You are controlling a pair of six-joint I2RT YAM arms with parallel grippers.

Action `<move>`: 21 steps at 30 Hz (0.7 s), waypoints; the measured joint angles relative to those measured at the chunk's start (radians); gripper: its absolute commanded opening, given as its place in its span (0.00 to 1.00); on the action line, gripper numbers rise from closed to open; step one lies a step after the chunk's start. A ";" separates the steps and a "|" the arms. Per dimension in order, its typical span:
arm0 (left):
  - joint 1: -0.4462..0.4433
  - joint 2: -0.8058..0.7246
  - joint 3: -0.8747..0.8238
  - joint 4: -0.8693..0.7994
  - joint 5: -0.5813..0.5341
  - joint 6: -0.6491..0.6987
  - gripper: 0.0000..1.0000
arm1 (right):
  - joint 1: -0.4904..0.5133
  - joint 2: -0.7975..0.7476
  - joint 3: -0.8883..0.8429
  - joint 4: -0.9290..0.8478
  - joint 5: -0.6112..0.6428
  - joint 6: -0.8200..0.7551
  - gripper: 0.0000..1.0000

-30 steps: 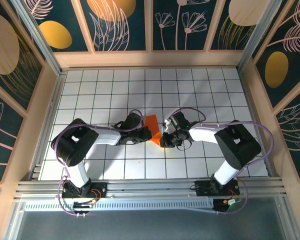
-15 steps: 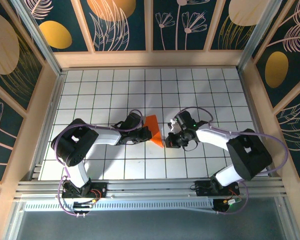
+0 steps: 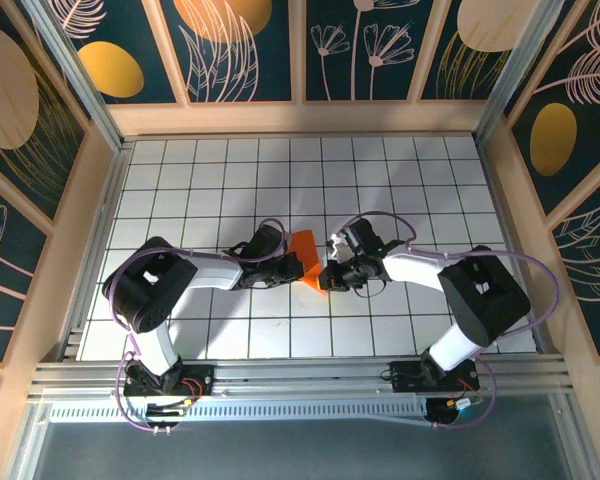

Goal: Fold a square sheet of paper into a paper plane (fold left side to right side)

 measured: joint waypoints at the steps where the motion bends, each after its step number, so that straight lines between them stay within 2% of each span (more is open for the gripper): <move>1: 0.000 0.000 0.000 0.000 0.000 0.000 0.00 | 0.000 0.010 0.000 0.007 0.000 0.002 0.00; 16: 0.000 0.001 0.004 -0.003 -0.003 0.000 0.00 | 0.000 0.065 0.000 0.022 0.042 0.018 0.00; 21: -0.001 -0.003 0.009 -0.018 -0.011 0.000 0.04 | 0.000 0.065 0.000 0.021 0.045 0.021 0.00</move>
